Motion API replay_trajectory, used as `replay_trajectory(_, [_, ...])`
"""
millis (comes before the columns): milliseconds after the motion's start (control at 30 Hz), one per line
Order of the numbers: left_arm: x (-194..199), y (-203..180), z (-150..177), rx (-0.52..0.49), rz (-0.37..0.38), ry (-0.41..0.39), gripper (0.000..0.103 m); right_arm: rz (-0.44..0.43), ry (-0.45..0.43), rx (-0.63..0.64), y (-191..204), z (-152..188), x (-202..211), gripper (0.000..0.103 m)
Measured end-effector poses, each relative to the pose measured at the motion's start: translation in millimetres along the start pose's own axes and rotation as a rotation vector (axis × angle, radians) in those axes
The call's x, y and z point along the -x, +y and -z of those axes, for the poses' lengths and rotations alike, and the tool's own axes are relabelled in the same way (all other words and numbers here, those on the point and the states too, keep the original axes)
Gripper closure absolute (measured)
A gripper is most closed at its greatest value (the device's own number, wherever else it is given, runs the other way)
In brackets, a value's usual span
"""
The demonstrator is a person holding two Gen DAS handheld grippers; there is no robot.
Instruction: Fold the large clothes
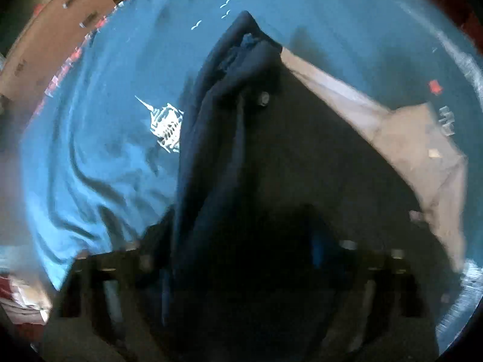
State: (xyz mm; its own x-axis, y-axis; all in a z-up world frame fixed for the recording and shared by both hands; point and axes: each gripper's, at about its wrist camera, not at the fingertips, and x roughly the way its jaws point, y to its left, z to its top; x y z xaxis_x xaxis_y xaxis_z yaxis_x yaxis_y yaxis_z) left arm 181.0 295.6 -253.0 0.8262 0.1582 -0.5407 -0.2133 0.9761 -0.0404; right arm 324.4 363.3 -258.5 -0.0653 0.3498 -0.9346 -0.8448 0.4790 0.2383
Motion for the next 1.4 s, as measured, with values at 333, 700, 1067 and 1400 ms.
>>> replay_trajectory(333, [11.4,-169.1,-25.6,-0.275,0.445,-0.027,0.092,-0.102,-0.416,-0.355,-130.7,191.0,142.8,0.095])
replay_trajectory(700, [-81.8,-267.7,34.8,-0.37,0.571,0.331,0.088,-0.234,-0.413,-0.726,-268.3,319.5,87.9,0.095])
replay_trajectory(1067, [-9.2,-269.5,35.0,-0.443,0.557,0.305,0.076,-0.324,-0.383,-0.677,-254.9,319.8,88.9,0.086])
replay_trajectory(1400, [48.4,-110.9,32.3,-0.174,0.28,0.17,0.04,-0.349,-0.39,-0.636,-231.3,356.7,117.8,0.027])
